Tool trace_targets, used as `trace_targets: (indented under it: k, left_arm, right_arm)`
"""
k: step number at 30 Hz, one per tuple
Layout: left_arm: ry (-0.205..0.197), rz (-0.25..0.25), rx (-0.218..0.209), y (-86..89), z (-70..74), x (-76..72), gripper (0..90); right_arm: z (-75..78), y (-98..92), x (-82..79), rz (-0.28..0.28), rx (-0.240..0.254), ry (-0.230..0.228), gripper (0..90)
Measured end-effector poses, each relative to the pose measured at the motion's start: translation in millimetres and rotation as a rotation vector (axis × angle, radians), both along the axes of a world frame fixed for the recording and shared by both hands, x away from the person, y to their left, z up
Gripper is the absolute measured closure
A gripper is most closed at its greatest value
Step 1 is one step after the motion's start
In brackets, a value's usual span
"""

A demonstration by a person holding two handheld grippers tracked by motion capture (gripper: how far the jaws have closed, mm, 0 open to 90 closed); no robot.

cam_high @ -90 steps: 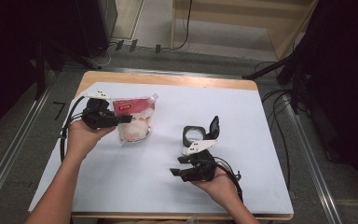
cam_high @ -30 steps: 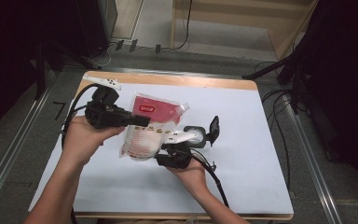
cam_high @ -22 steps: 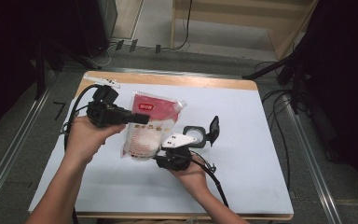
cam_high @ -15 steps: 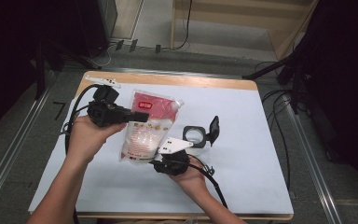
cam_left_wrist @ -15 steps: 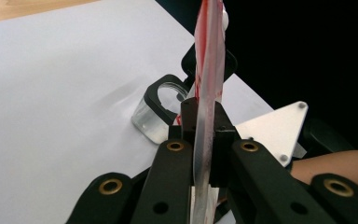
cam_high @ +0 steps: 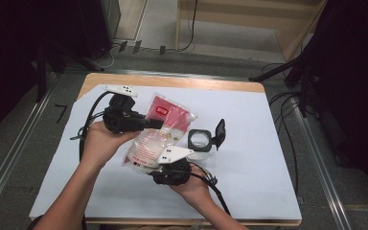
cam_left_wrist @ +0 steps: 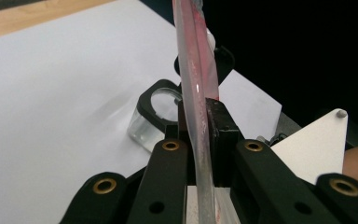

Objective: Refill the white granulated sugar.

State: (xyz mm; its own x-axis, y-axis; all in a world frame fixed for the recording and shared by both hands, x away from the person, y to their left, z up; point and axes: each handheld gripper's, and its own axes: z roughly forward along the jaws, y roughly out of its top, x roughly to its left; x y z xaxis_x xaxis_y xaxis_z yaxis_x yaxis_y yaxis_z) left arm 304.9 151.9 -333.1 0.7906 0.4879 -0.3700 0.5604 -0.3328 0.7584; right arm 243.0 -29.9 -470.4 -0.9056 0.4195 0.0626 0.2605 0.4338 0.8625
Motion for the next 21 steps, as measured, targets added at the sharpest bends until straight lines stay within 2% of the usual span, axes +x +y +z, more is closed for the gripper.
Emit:
trace_targets:
  k: [2,3,4,6,7,8,10,11,13,16,18,19,21]
  left_arm:
    - [-0.007,-0.006,-0.002,-1.9,-3.0,0.2,85.2]
    - [0.016,-0.003,0.003,-4.3,-6.0,1.2,85.2]
    - [0.016,-0.003,0.003,-4.3,-6.0,1.2,85.2]
    - [0.042,-0.002,0.007,-7.8,-9.0,1.8,85.2]
    - [0.05,-0.008,0.006,-11.2,-11.9,2.2,84.4]
    - [0.05,-0.008,0.006,-11.2,-11.9,2.2,83.3]
    - [0.063,-0.022,0.015,-15.3,-15.9,2.9,81.9]
    - [0.067,-0.024,0.018,-16.9,-17.5,3.1,81.9]
    - [0.086,-0.024,-0.007,-21.4,-20.3,3.2,82.8]
    - [0.088,-0.01,-0.001,-24.9,-21.1,2.0,83.9]
    - [0.093,0.011,0.024,-28.8,-22.1,0.7,85.1]
    - [0.09,0.021,0.056,-33.4,-22.6,-0.6,85.4]
    - [0.102,0.023,0.061,-37.1,-23.2,-1.2,85.4]
  right_arm:
    - [1.1,-0.6,0.2,0.008,0.001,0.016,55.0]
    - [1.3,0.2,-0.5,0.016,0.009,0.051,54.8]
    - [1.3,0.2,-0.5,0.016,0.009,0.051,54.8]
    - [0.3,2.0,-1.1,0.024,0.02,0.07,54.6]
    - [-0.1,3.4,-2.3,0.033,0.033,0.101,54.4]
    - [-0.1,3.4,-2.3,0.033,0.033,0.101,54.4]
    - [1.5,3.6,-2.6,0.041,0.065,0.139,54.2]
    - [1.5,3.6,-2.6,0.041,0.065,0.139,54.2]
    - [4.4,2.5,-2.7,0.025,0.084,0.155,53.7]
    - [4.6,2.5,-3.5,0.012,0.074,0.151,53.4]
    - [2.6,3.4,-3.9,0.003,0.062,0.158,52.1]
    - [1.4,3.9,-4.0,-0.002,0.063,0.165,51.8]
    - [-0.3,5.6,-5.6,-0.015,0.063,0.168,50.4]
